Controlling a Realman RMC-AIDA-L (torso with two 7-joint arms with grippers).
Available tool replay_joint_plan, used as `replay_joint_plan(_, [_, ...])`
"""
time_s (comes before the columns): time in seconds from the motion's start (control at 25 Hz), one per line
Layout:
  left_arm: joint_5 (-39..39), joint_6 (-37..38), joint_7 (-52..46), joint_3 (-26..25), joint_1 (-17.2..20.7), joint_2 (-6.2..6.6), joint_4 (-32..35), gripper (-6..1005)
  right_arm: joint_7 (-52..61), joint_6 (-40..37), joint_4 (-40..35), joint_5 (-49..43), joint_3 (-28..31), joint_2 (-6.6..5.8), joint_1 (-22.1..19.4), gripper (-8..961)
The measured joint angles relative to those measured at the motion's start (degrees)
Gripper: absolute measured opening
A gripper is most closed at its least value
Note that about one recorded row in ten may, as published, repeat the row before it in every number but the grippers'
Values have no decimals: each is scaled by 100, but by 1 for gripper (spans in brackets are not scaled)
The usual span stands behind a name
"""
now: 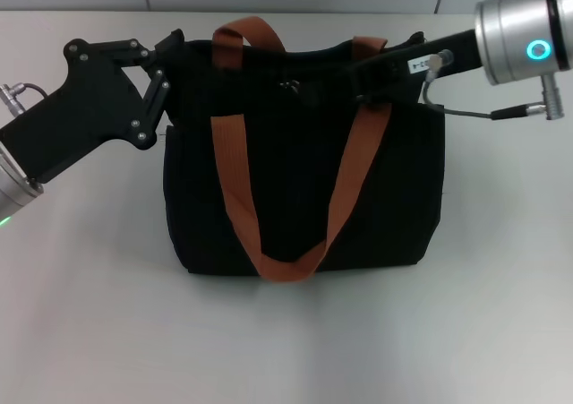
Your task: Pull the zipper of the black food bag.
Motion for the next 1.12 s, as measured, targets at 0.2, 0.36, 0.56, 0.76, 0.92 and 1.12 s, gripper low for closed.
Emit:
replay_joint_plan(0.2, [-9,-46,0,-10,-2,2,0,38,82,-29,-363,-6,13,0,-298,0])
replay_joint_plan(0.36, [-9,-60,0,-49,-8,2,0,38,161,-86,-600,-80,39,-1,-482,0])
replay_joint_plan(0.56, [-9,-67,1,-64,-22,8,6,38,269,-171,-963,-187,98,-2,-761,0])
replay_joint_plan(0.76, [-9,-79,1,-66,-34,11,12,38,293,-207,-1132,-231,199,-1,-892,0])
replay_joint_plan(0.92, [-13,-85,1,-77,-35,11,16,38,312,-252,-1203,-299,345,1,-969,0])
replay_joint_plan(1.12, [-12,-86,1,-115,-29,11,11,39,312,-311,-1282,-321,486,1,-1023,0])
